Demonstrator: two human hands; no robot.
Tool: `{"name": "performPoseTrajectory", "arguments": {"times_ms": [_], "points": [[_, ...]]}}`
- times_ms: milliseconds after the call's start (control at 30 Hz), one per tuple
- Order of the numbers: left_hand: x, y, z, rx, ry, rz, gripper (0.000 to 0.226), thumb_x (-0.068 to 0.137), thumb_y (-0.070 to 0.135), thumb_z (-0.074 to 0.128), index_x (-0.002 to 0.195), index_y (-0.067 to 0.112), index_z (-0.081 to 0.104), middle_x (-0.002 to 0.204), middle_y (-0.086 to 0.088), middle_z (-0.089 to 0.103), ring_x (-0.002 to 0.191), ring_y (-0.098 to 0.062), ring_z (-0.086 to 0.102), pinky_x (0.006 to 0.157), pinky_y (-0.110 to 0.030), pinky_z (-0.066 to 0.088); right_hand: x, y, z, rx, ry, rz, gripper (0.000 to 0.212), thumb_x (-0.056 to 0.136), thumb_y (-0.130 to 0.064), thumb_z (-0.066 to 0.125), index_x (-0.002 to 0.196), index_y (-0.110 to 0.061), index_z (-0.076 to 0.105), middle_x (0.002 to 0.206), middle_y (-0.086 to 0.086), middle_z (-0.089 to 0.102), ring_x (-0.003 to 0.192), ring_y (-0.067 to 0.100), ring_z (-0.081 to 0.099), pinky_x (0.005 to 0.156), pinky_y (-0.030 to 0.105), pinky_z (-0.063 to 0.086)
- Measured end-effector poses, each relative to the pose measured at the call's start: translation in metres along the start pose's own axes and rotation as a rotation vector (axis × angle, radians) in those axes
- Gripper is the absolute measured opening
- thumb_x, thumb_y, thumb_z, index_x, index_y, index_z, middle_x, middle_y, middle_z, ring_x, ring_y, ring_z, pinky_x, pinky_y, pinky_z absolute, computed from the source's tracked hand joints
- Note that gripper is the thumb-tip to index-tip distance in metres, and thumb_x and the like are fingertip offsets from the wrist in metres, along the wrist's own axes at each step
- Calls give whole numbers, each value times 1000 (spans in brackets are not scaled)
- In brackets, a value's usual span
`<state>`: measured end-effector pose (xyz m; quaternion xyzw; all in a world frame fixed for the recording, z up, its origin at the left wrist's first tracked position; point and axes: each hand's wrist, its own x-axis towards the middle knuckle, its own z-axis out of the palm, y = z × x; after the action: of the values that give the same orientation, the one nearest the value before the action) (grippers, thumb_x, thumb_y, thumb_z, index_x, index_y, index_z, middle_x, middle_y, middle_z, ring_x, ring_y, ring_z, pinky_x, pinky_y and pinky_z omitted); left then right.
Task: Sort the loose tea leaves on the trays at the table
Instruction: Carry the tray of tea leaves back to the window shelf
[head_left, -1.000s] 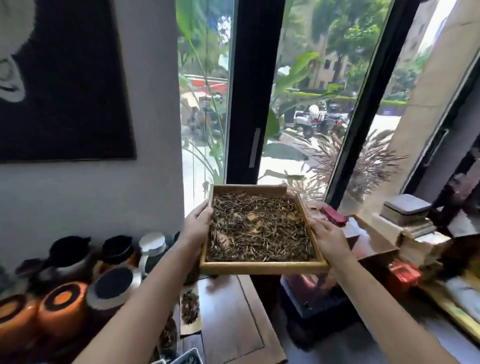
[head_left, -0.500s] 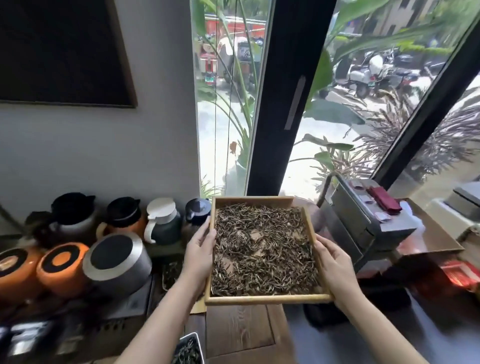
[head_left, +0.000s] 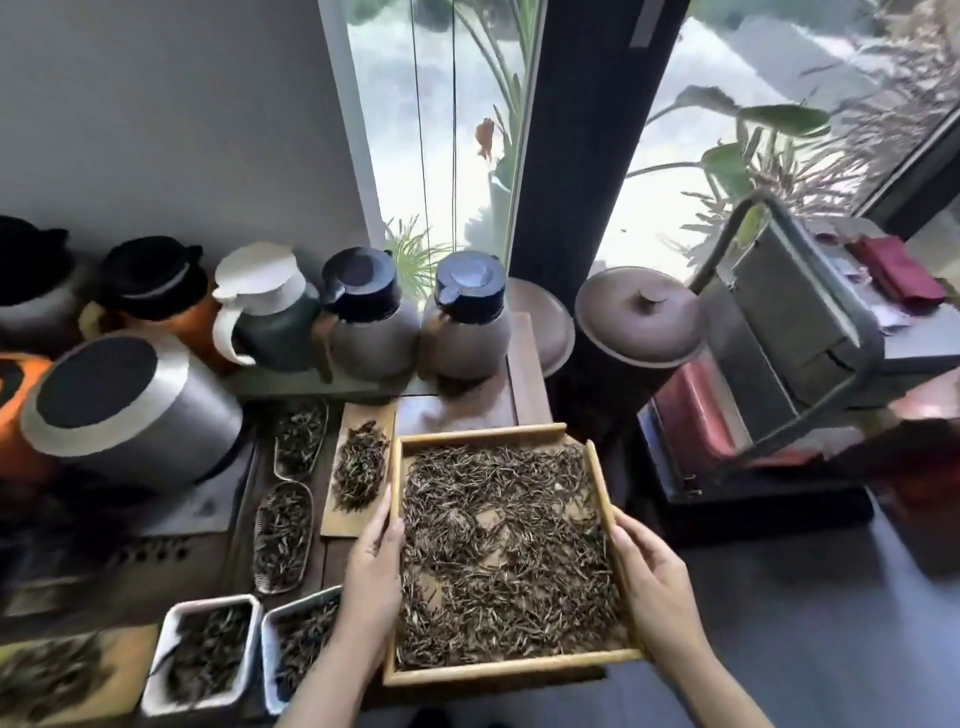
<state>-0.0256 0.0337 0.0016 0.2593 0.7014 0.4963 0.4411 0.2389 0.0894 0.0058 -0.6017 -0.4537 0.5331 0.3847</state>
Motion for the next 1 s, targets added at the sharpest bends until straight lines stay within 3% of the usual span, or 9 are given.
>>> {"name": "performPoseTrajectory", "arguments": {"times_ms": [100,367,433,467,533,633,767,900,1000], "points": [[0,-18,9,26,45,-28,44,100,13,45,143,14,42,142,0,48,130,-14,43,111,-28,29,6,22,-2,-10,-10,27,24,93,-24,57,114,-24,68,102,-10,74,97,7,68,83,25,52],[5,-25,14,101,116,-54,43,99,10,46,142,12,46,142,-18,47,129,-30,48,111,-41,32,15,44,5,1,-21,58,25,95,-20,53,115,-27,67,106,-17,72,99,0,66,79,16,51],[7,-24,13,143,141,-76,41,98,14,49,140,17,49,130,-35,46,95,-35,65,85,-33,53,15,46,8,22,-24,71,26,96,-20,52,116,-26,66,104,-18,72,96,-1,66,71,9,50],[8,-25,12,149,153,-78,41,98,16,50,139,18,50,124,-38,48,68,-23,60,61,-17,52,15,46,10,34,-22,81,26,96,-20,52,116,-26,66,104,-17,72,95,-1,67,69,7,49],[12,-30,11,150,173,-63,41,97,17,52,138,19,52,113,-29,65,60,-13,42,40,-9,31,14,48,12,46,-9,93,26,96,-20,51,115,-28,66,104,-16,73,96,0,67,69,8,50],[15,-34,10,150,192,-44,40,96,18,55,136,20,54,78,5,64,52,-10,34,39,-16,29,11,53,16,59,8,109,26,97,-20,50,116,-28,66,103,-17,73,95,0,67,67,7,50],[15,-36,9,209,225,-37,39,95,21,56,134,20,56,94,-17,74,50,-1,41,43,-19,38,8,55,19,54,15,109,27,97,-19,49,112,-34,65,105,-21,71,97,-3,65,69,6,49],[15,-40,10,285,267,11,37,95,22,56,132,21,58,70,7,65,43,-6,21,38,-20,19,8,58,21,41,5,99,29,97,-19,48,120,-28,63,110,-19,70,103,-1,64,75,8,50],[16,-40,15,400,313,16,35,96,24,55,130,23,60,71,-4,71,42,-12,26,38,-21,23,7,58,22,31,-2,90,29,97,-19,48,120,-31,61,110,-22,69,103,-3,63,75,6,48]]}}
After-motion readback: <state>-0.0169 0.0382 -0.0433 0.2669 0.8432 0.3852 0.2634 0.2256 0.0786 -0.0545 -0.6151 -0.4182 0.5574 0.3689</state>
